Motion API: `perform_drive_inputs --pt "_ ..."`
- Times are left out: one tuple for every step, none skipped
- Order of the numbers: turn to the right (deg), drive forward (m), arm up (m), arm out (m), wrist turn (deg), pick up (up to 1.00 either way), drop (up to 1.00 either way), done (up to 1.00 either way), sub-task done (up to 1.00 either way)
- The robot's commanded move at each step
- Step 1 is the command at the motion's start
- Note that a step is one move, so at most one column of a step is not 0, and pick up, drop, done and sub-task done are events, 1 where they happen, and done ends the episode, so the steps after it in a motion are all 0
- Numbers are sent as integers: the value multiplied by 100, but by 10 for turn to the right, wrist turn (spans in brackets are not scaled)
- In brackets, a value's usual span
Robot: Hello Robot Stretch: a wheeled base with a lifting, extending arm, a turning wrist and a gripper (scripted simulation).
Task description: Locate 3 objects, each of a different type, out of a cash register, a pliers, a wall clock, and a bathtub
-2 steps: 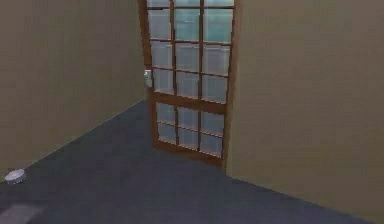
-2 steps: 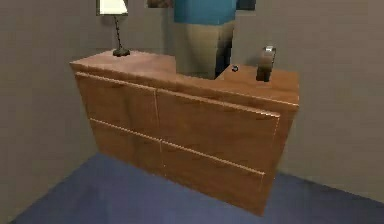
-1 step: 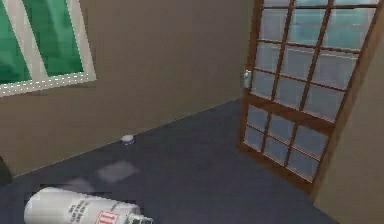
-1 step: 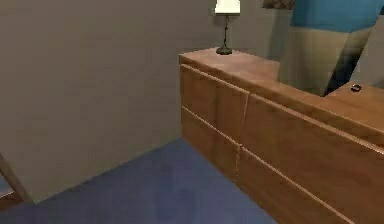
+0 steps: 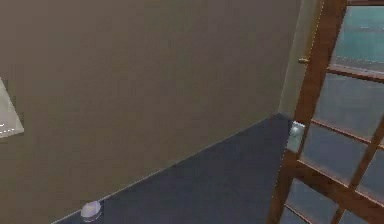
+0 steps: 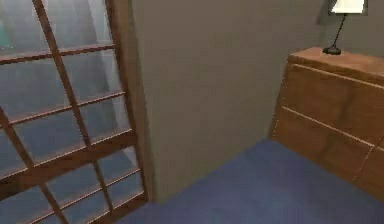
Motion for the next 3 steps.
perform_drive_inputs --pt "0 55 0 0 0 0 0 0 0" --pt "60 0 0 0 0 0 0 0 0" --pt "0 45 0 0 0 0 0 0 0"
